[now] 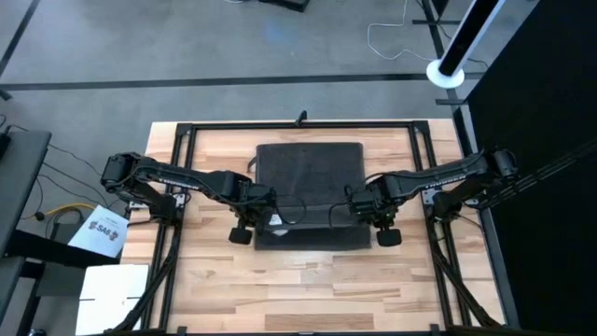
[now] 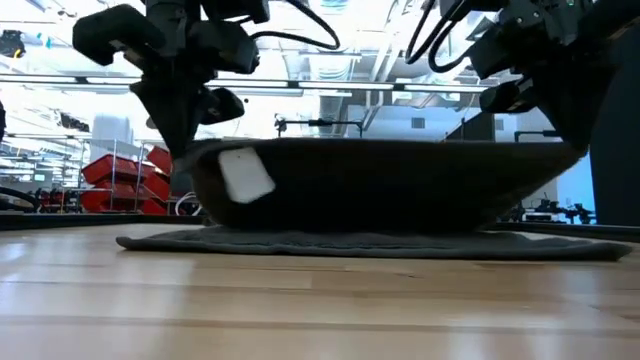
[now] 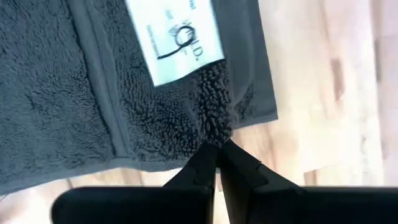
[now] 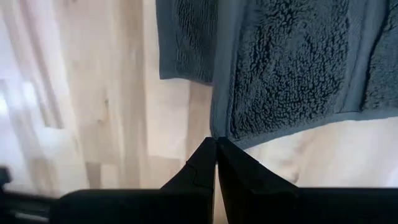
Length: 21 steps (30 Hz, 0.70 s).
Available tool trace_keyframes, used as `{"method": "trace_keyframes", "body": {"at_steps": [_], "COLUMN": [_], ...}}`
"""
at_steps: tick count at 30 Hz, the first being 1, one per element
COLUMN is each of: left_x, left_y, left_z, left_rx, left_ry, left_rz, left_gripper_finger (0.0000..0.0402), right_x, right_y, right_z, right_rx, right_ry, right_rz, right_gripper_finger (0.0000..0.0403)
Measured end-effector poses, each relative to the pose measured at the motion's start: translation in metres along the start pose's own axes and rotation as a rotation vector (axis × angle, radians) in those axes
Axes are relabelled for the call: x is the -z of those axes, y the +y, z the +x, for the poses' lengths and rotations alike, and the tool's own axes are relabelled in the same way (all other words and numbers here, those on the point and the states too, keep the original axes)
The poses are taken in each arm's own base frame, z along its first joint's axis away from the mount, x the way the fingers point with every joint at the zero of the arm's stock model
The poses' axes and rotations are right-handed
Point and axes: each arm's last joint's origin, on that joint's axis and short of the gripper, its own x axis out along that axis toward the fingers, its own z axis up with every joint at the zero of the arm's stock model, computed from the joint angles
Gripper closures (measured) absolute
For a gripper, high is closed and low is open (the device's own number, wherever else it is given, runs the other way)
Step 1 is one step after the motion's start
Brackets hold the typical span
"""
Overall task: Roll towel
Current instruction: Fold the black towel
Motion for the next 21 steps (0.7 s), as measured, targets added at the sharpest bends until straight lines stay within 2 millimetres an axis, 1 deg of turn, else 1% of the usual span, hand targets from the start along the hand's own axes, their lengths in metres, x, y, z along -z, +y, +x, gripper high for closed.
{"method": "trace_keyframes", "body": {"at_steps": [6, 10, 12, 15, 17, 19, 21], "left_x": [0.007, 0.008, 0.006, -0.001, -0.004, -0.005, -0.003], "left_y": [0.000, -0.001, 0.000, 0.003, 0.003, 0.002, 0.002], "left_z": [0.017, 0.020, 0.016, 0.000, -0.007, -0.008, -0.006], "left_rx": [0.028, 0.056, 0.055, 0.066, 0.092, 0.113, 0.121], "left_ry": [-0.008, -0.026, -0.029, -0.071, -0.091, -0.099, -0.093], "left_rz": [0.018, 0.007, -0.006, -0.027, -0.024, -0.010, 0.006], "left_gripper_finger": [0.0401, 0.0401, 0.0401, 0.0401, 0.0401, 0.0402, 0.0402], "right_x": [-0.002, -0.001, -0.002, -0.003, -0.005, -0.006, -0.006], "right_y": [0.003, 0.003, 0.004, 0.005, 0.008, 0.012, 0.018], "right_z": [0.013, 0.016, 0.012, -0.006, -0.016, -0.021, -0.019], "right_rx": [-0.017, -0.017, -0.016, -0.015, -0.018, -0.033, -0.047], "right_ry": [-0.032, -0.018, -0.015, -0.030, -0.044, -0.058, -0.063], "right_rz": [-0.021, -0.023, -0.022, -0.018, -0.017, -0.027, -0.050], "right_gripper_finger": [0.0403, 0.0403, 0.0403, 0.0403, 0.0403, 0.0403, 0.0403]}}
